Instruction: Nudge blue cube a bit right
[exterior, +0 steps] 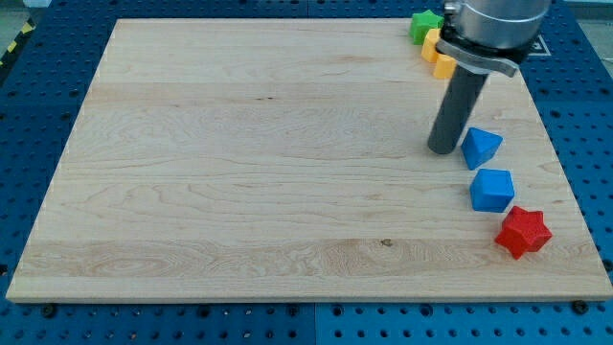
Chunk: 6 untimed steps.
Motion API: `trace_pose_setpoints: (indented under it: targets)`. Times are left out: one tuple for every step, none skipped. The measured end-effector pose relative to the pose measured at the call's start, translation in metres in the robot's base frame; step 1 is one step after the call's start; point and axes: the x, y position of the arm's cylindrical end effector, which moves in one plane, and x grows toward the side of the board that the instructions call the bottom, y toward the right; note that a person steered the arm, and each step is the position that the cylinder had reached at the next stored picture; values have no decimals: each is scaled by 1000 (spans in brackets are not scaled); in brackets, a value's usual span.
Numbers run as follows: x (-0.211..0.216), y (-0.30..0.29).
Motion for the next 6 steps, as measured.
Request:
trace_pose_setpoints:
  targets:
    - [4,-27]
    - [26,-41]
    - [54,-33]
    - [68,-12]
    - [69,16]
    - [69,36]
